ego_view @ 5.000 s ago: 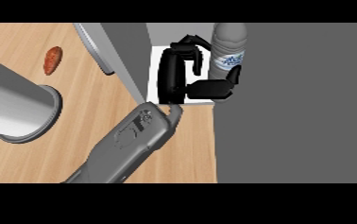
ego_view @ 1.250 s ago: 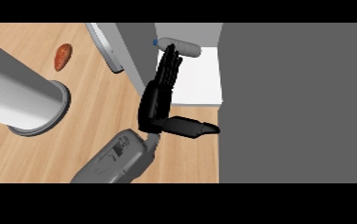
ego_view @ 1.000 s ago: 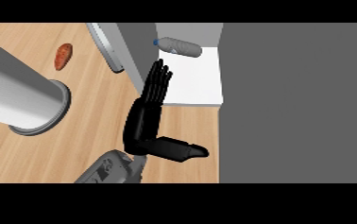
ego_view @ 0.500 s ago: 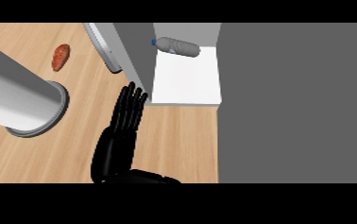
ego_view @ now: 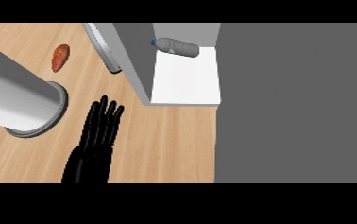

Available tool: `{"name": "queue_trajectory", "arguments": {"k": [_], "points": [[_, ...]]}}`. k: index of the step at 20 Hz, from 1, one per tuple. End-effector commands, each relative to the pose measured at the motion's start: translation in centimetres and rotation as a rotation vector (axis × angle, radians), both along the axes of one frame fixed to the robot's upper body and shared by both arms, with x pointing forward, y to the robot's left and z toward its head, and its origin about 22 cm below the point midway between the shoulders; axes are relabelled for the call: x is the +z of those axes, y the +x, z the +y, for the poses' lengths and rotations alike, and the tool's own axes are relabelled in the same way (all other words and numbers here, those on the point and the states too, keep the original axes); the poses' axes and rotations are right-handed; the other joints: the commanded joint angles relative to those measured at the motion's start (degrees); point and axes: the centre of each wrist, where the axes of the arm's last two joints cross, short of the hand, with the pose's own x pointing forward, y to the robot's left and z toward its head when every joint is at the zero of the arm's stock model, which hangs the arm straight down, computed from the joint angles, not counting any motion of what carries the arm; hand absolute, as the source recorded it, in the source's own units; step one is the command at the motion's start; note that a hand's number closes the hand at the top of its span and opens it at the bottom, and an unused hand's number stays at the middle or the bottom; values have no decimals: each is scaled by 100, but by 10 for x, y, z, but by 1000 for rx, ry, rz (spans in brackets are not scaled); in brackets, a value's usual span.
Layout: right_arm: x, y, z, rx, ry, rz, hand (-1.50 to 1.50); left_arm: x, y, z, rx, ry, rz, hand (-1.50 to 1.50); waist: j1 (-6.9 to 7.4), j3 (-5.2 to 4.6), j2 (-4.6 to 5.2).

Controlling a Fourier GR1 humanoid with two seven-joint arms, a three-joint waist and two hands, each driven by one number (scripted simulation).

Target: Pick up the bottled water, place it into the cabinet and close the cabinet

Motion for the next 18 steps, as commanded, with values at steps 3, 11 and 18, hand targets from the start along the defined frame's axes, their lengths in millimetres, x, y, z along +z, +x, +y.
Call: {"name": "queue_trajectory", "arguments": {"k": [3, 11, 18], "points": [[51, -9, 28, 9, -116, -134, 150, 1, -12, 29, 44, -9, -14, -150, 11, -6, 6], [51, 11, 58, 78, -147, -229, 150, 0, -19, 48, 60, -7, 8, -150, 98, -25, -6], [60, 26, 73, 76, -153, -273, 150, 3, -27, 69, 46, -7, -12, -150, 223, -44, -17]]}}
